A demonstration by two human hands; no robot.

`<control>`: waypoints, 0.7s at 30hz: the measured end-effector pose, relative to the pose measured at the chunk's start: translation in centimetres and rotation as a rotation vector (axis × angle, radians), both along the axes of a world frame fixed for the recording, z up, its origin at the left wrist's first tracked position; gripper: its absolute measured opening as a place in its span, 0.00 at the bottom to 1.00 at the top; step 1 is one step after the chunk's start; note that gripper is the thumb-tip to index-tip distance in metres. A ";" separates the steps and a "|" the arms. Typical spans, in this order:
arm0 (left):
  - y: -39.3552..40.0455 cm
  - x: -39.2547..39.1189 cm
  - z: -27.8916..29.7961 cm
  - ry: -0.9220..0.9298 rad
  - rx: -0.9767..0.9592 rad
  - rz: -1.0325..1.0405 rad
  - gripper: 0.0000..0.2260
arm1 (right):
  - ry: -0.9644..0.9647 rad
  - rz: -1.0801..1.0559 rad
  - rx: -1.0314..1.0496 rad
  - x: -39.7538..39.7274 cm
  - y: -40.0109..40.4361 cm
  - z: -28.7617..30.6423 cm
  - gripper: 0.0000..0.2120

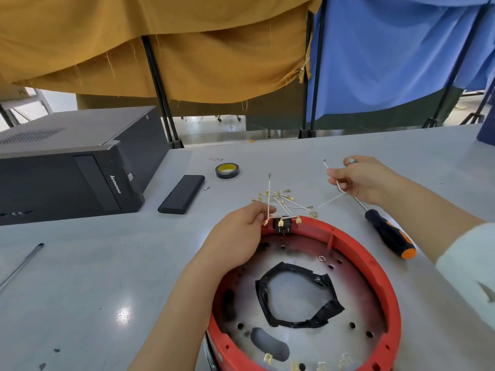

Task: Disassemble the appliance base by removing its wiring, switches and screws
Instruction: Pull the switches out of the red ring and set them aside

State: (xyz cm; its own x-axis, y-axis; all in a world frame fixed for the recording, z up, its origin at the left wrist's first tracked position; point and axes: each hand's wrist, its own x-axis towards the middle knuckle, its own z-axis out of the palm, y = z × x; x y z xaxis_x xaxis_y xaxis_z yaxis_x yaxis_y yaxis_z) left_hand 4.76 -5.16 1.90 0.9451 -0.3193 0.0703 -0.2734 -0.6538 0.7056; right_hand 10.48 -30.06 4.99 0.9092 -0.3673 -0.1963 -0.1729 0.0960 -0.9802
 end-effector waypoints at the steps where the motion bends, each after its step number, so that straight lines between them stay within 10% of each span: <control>1: 0.0 0.0 0.0 0.006 -0.021 0.005 0.14 | 0.007 -0.014 -0.002 0.6 -0.1 -0.3 0.19; 11: -0.1 0.0 0.1 0.050 -0.125 0.105 0.28 | 0.034 -0.078 0.133 2.7 2.6 -3.1 0.23; 21: -0.2 -0.4 0.2 -0.010 0.022 0.034 0.13 | 0.010 -0.033 0.193 2.9 4.0 -4.9 0.21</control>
State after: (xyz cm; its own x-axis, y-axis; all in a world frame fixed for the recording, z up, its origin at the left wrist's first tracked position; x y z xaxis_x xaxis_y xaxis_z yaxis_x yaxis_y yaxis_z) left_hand 4.33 -5.33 2.09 0.9547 -0.2886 0.0729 -0.2576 -0.6785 0.6880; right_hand 13.39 -26.07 0.07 0.8948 -0.3516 -0.2751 -0.1761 0.2881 -0.9412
